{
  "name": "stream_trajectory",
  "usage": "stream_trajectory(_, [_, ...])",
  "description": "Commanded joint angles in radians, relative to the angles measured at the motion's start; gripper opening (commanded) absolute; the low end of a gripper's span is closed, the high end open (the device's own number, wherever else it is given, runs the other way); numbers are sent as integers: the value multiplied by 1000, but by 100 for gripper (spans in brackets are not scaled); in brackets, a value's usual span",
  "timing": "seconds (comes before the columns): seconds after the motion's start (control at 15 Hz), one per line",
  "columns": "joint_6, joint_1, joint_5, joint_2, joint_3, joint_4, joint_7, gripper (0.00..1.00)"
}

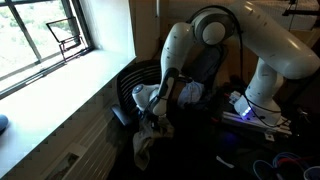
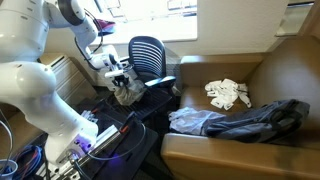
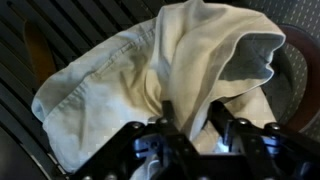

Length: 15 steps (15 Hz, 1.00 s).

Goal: Move the bag and clothing from the black chair to the brown chair then hang the belt on the armrest of the black chair

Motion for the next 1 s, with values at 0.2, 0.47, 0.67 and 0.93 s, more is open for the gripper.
stream_trajectory(0.2, [-42, 1, -14, 19, -33, 35, 17, 2])
stream_trajectory(0.47, [-70, 15, -51, -132, -85, -89, 33, 1])
stream_trajectory(0.67, [-21, 90, -170, -284, -189, -218, 151, 1])
stream_trajectory(0.93, [3, 191, -370, -502, -320, -374, 416, 1])
